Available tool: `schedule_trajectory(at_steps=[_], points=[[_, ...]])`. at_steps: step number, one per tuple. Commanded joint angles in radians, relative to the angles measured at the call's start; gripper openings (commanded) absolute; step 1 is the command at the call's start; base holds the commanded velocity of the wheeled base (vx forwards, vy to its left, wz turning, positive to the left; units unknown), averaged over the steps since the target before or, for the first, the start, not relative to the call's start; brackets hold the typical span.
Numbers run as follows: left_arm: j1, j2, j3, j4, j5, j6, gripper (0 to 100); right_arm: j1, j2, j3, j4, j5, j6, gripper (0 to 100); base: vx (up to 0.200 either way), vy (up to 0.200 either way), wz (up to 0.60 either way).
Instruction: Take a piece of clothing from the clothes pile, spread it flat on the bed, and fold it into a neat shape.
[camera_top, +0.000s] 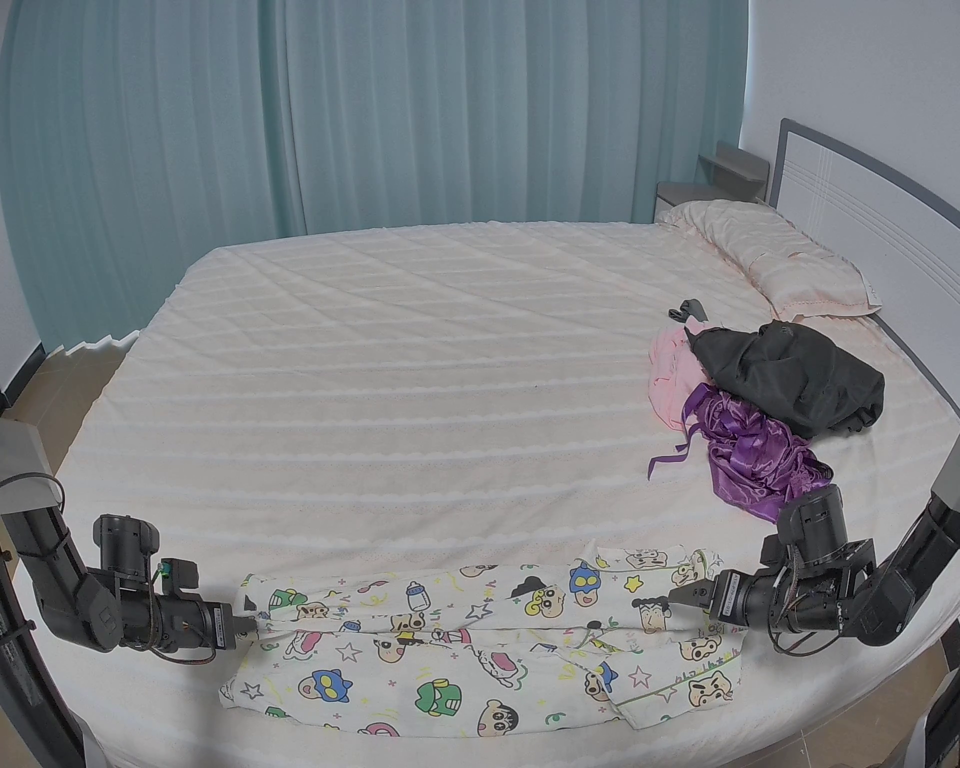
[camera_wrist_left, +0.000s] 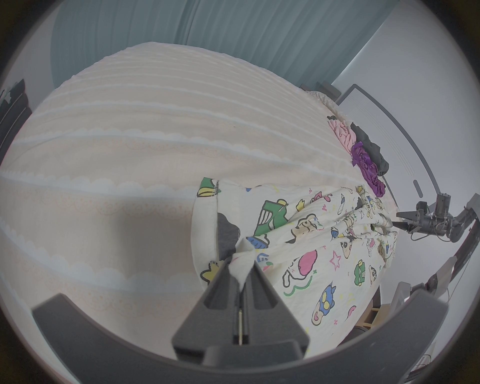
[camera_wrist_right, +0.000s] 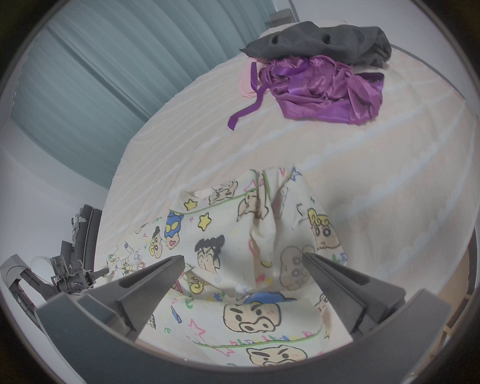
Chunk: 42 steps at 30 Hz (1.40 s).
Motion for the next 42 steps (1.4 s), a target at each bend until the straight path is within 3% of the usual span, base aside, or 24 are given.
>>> schedule_trajectory(at_steps=[1,10,11,22,23,24,34,36,42], points=[[0.000,0.005,-0.002,0.000,0.000,-0.001,0,0.001,0.038,0.017,-0.005,0.005,0.018,100,0.000,0.000,0.00],[0.000,0.002,-0.004,0.000,0.000,-0.001,0,0.003,0.153,-0.052,-0.072,0.025,0.020,100,0.000,0.000,0.00],[0.002,0.000,-0.004,0.000,0.000,-0.003,0,0.003,0.165,-0.061,-0.075,0.025,0.020,0,0.000,0.000,0.00],[0.000,-0.038,-0.034,0.000,0.001,-0.026,0,-0.025,0.099,-0.089,-0.078,0.035,0.100,0,0.000,0.000,0.00],[-0.006,-0.100,-0.080,0.005,0.003,-0.115,0,-0.058,0.053,-0.101,-0.068,0.085,0.114,0,0.000,0.000,0.00],[-0.007,-0.115,-0.100,0.011,0.003,-0.145,0,-0.069,0.045,-0.101,-0.068,0.091,0.114,0,0.000,0.000,0.00],[-0.027,-0.135,-0.278,0.079,0.040,-0.325,0,-0.111,0.044,-0.148,-0.068,0.097,0.126,0,0.000,0.000,0.00],[-0.044,-0.138,-0.354,0.135,0.055,-0.437,0,-0.112,0.044,-0.171,-0.068,0.097,0.137,0,0.000,0.000,0.00],[-0.050,-0.127,-0.441,0.231,0.066,-0.477,0,-0.111,0.041,-0.210,-0.071,0.095,0.143,0,0.000,0.000,0.00]])
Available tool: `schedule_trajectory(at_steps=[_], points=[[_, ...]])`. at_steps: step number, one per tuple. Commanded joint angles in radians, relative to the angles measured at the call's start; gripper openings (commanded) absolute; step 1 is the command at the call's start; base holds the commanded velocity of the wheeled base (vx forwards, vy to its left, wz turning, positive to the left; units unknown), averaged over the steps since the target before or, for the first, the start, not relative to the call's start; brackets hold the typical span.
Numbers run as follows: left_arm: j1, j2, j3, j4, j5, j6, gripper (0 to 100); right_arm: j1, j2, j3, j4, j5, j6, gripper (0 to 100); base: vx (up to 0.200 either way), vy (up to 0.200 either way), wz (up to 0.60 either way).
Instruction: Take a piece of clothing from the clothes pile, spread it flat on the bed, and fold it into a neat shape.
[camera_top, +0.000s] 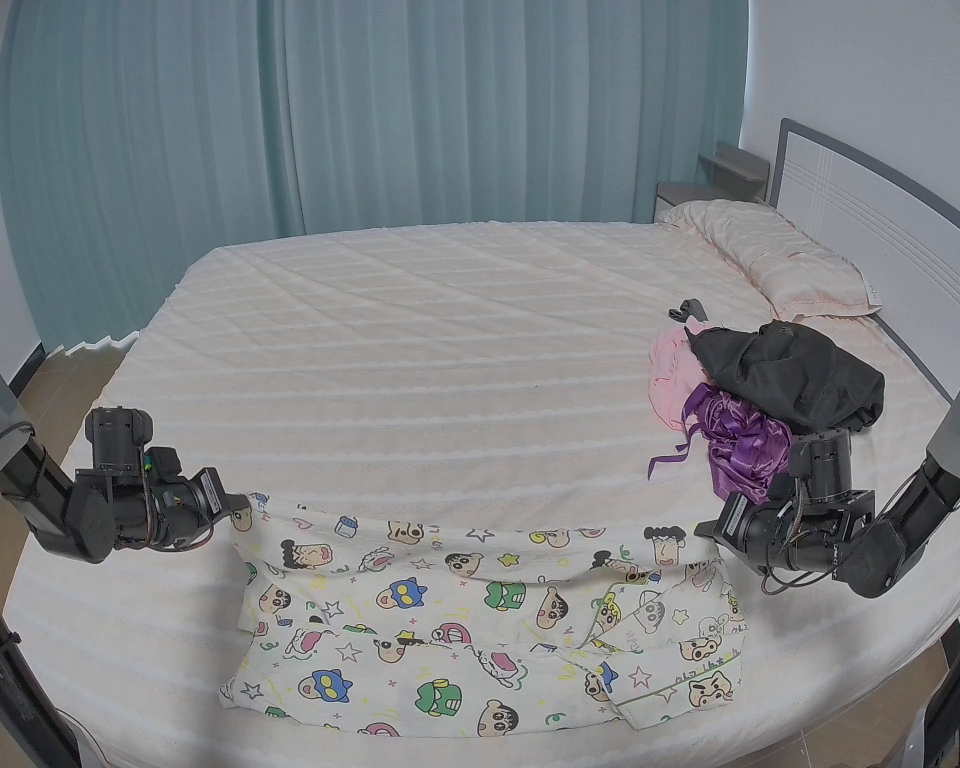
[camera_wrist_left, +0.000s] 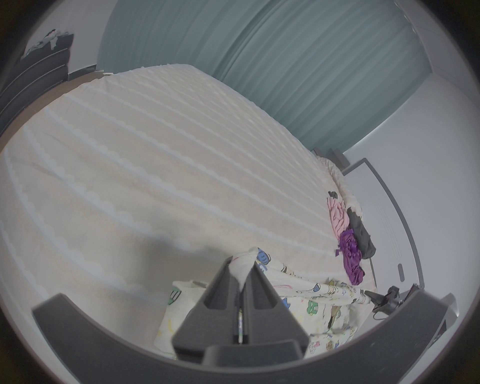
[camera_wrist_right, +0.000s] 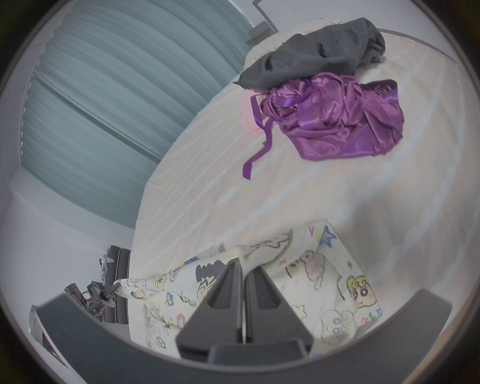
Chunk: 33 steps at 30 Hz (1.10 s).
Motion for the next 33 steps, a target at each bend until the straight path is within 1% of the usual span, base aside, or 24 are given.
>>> schedule_trajectory(at_steps=[1,7,15,21,27,31,33], points=[[-0.009,-0.004,-0.068,0.026,0.008,-0.022,0,-0.003,-0.013,-0.041,-0.002,0.001,0.004,0,0.000,0.000,0.00],[-0.009,-0.007,-0.105,0.021,0.008,-0.084,0,-0.003,-0.016,-0.066,0.003,-0.004,0.004,0,0.000,0.000,0.00],[-0.008,-0.004,-0.091,0.024,0.009,-0.087,0,-0.003,-0.006,-0.046,0.006,-0.006,0.004,0,0.000,0.000,0.00],[-0.005,0.001,-0.025,0.021,0.008,-0.079,0,0.008,-0.016,0.049,-0.005,-0.010,-0.006,0,0.000,0.000,0.00],[-0.003,0.004,0.031,0.019,0.006,-0.075,0,0.017,-0.010,0.095,-0.008,-0.012,-0.013,0,0.000,0.000,0.00],[-0.002,0.019,0.087,0.019,0.006,-0.016,0,0.026,-0.012,0.137,-0.010,-0.013,-0.038,0,0.000,0.000,0.00],[0.000,0.030,0.122,0.019,0.008,0.057,0,0.029,-0.013,0.155,-0.011,-0.013,-0.049,0,0.000,0.000,0.00]])
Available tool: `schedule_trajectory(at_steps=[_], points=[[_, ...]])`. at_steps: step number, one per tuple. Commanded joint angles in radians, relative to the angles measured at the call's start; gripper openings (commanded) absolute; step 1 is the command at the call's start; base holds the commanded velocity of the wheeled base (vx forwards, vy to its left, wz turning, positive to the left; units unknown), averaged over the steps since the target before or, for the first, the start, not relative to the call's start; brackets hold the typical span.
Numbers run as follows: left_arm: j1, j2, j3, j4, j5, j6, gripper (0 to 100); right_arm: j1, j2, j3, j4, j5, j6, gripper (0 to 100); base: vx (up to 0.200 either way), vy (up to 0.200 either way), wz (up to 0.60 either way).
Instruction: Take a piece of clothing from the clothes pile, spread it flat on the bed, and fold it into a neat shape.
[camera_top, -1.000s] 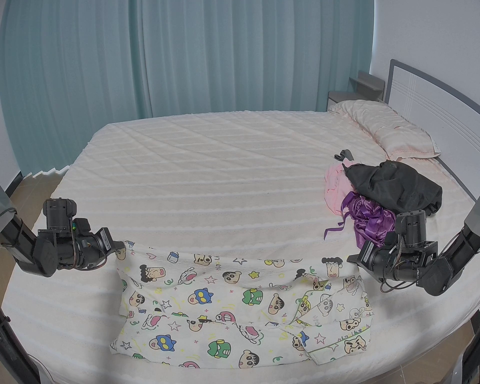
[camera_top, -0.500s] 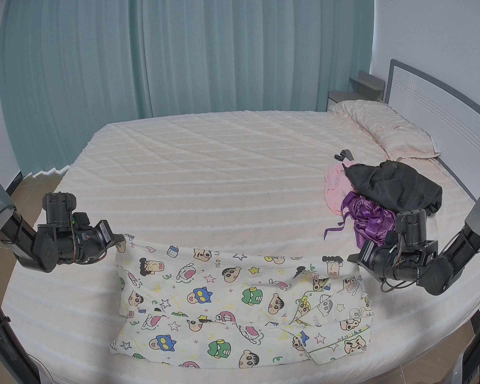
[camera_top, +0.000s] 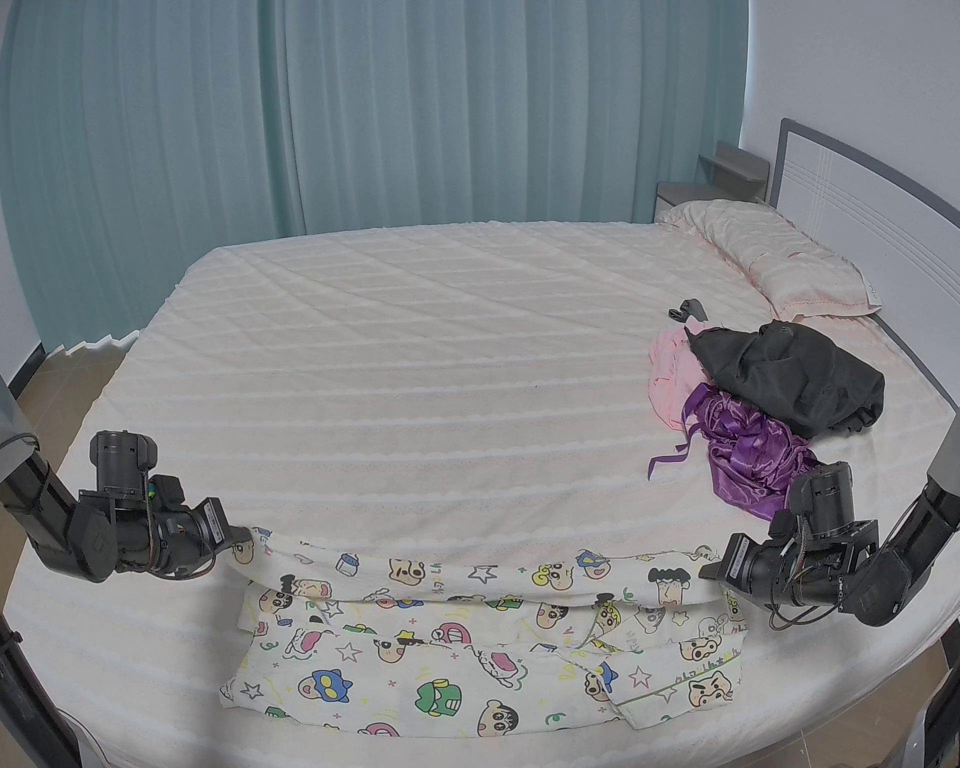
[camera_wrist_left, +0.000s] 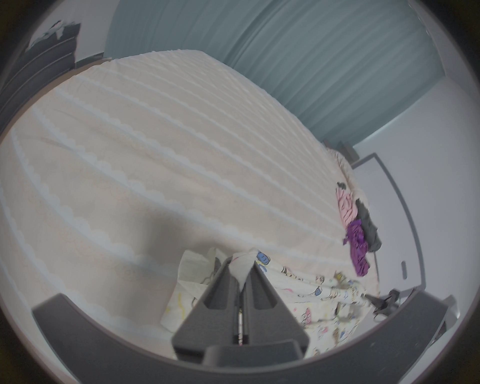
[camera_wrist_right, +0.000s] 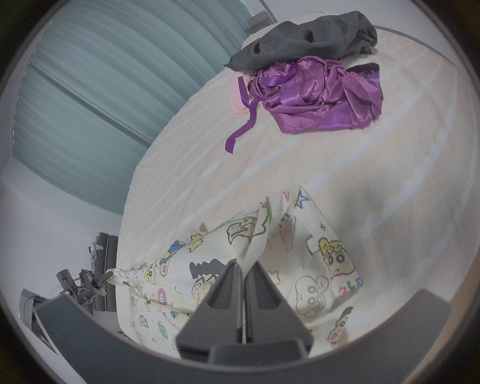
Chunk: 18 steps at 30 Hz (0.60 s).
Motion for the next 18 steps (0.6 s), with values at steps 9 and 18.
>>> schedule_trajectory(at_steps=[9,18], points=[[0.006,0.056,0.112,-0.001,0.009,0.104,0,0.031,0.011,0.086,-0.002,-0.026,-0.054,0,0.000,0.000,0.00],[0.010,0.061,0.175,-0.003,0.035,0.187,0,0.072,0.024,0.115,-0.002,-0.100,-0.059,0,0.000,0.000,0.00]])
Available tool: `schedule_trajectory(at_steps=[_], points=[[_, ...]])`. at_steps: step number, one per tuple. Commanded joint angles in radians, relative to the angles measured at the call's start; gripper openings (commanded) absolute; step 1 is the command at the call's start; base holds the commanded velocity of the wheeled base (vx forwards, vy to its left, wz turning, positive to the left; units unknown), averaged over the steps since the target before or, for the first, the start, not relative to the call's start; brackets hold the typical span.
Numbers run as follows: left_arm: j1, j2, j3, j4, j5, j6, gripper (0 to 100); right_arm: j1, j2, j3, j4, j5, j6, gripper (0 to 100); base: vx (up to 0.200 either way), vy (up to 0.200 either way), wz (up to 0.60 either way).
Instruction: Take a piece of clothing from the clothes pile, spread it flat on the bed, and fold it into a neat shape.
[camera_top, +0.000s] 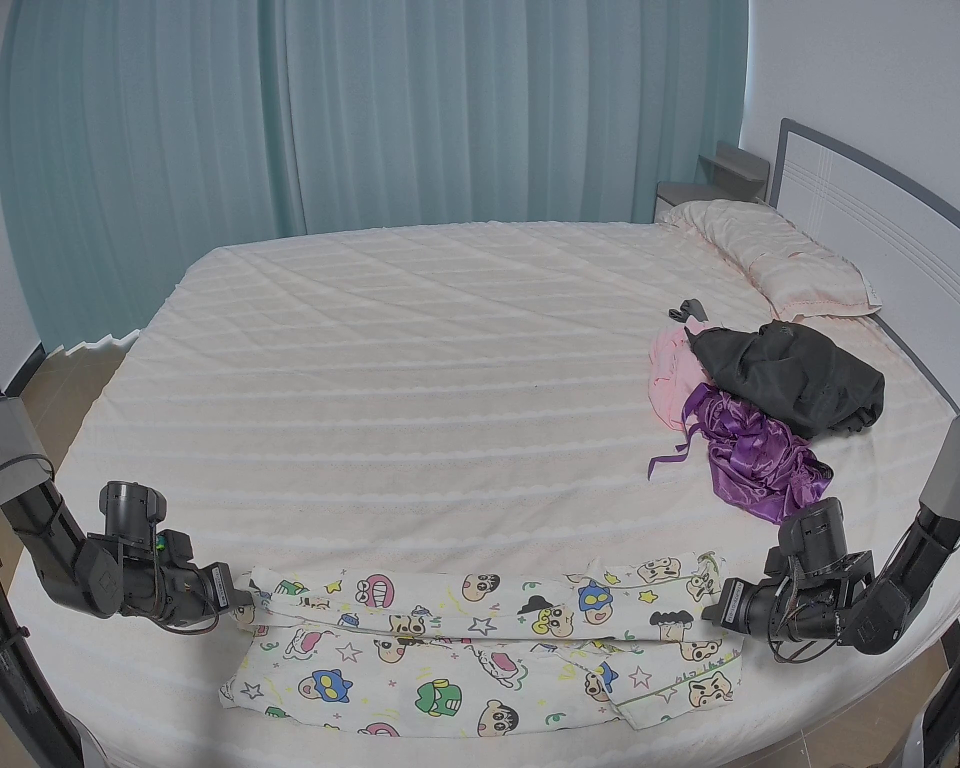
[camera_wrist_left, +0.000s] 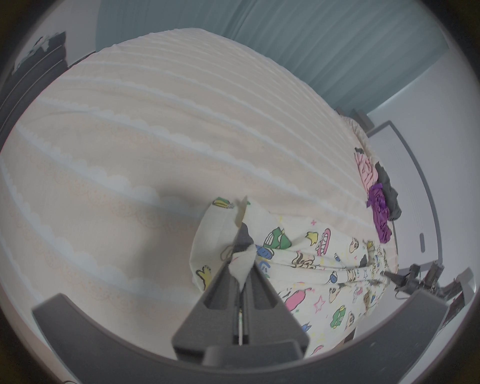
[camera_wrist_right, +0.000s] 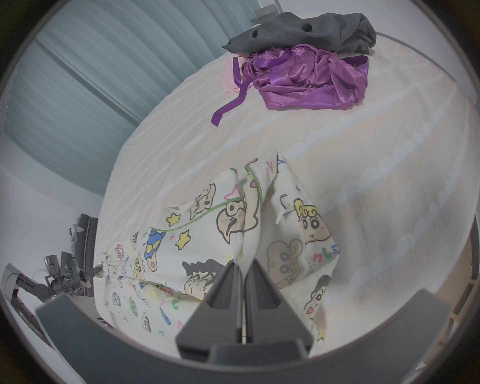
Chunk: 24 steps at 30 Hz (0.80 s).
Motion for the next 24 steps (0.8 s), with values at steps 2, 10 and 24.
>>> schedule_trajectory(at_steps=[2,10,24], points=[[0.002,0.003,0.042,-0.003,0.003,0.035,0,0.018,0.019,0.014,0.000,-0.037,-0.001,0,0.000,0.000,0.00],[0.004,-0.011,0.114,-0.089,0.029,0.037,100,0.010,-0.056,0.039,0.000,-0.058,-0.008,100,0.000,0.000,0.00],[0.133,-0.146,0.212,-0.133,0.000,-0.006,100,0.087,-0.197,-0.048,0.028,-0.072,0.006,100,0.000,0.000,0.00]])
